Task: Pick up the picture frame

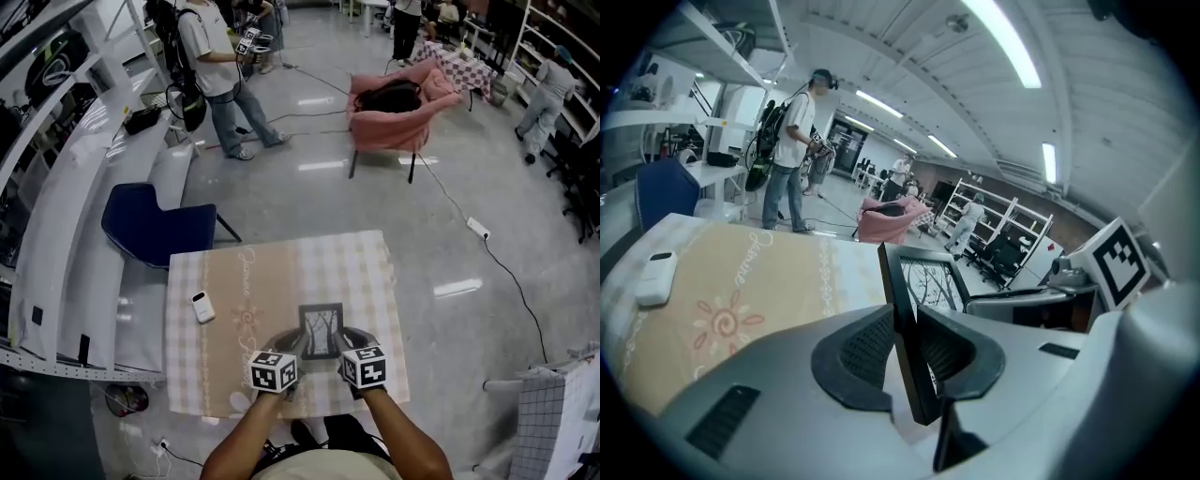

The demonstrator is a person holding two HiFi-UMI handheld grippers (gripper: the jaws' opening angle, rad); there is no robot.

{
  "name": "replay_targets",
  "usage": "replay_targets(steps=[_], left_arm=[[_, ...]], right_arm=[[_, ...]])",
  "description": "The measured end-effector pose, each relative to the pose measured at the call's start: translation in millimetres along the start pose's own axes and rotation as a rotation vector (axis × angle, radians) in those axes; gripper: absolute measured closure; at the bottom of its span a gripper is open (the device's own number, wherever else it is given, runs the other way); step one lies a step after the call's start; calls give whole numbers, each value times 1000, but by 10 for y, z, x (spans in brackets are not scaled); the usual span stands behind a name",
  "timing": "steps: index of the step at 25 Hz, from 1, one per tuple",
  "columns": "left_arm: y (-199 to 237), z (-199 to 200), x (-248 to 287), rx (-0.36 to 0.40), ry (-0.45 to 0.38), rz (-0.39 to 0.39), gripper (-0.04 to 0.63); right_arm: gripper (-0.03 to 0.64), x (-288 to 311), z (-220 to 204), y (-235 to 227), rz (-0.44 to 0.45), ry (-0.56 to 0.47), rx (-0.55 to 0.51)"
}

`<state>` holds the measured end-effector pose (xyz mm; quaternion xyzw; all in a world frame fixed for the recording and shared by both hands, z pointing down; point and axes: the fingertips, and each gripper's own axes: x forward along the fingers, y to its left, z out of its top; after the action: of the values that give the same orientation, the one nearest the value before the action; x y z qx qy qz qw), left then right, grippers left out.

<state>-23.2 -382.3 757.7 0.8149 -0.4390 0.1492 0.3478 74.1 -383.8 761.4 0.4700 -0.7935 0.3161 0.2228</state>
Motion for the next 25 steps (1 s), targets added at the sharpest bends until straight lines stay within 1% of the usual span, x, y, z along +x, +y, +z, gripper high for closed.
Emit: replay_targets(steps=[4,8,16,25], left_arm=[[-96,173,-198,24,-48,-11,518],[-245,394,-429,54,-114,-26,518],[-605,908,-1011,138,-267,-67,518],[-1036,1320,-1620,235,-421,-102,520]], right_arm=[[535,-189,179,136,-8,-50,-33],[535,-428,407,269,-12,-111,-74],[535,-1011,900,605,-21,-257,-149],[535,-1666,1261,945,-14,-396,-212]])
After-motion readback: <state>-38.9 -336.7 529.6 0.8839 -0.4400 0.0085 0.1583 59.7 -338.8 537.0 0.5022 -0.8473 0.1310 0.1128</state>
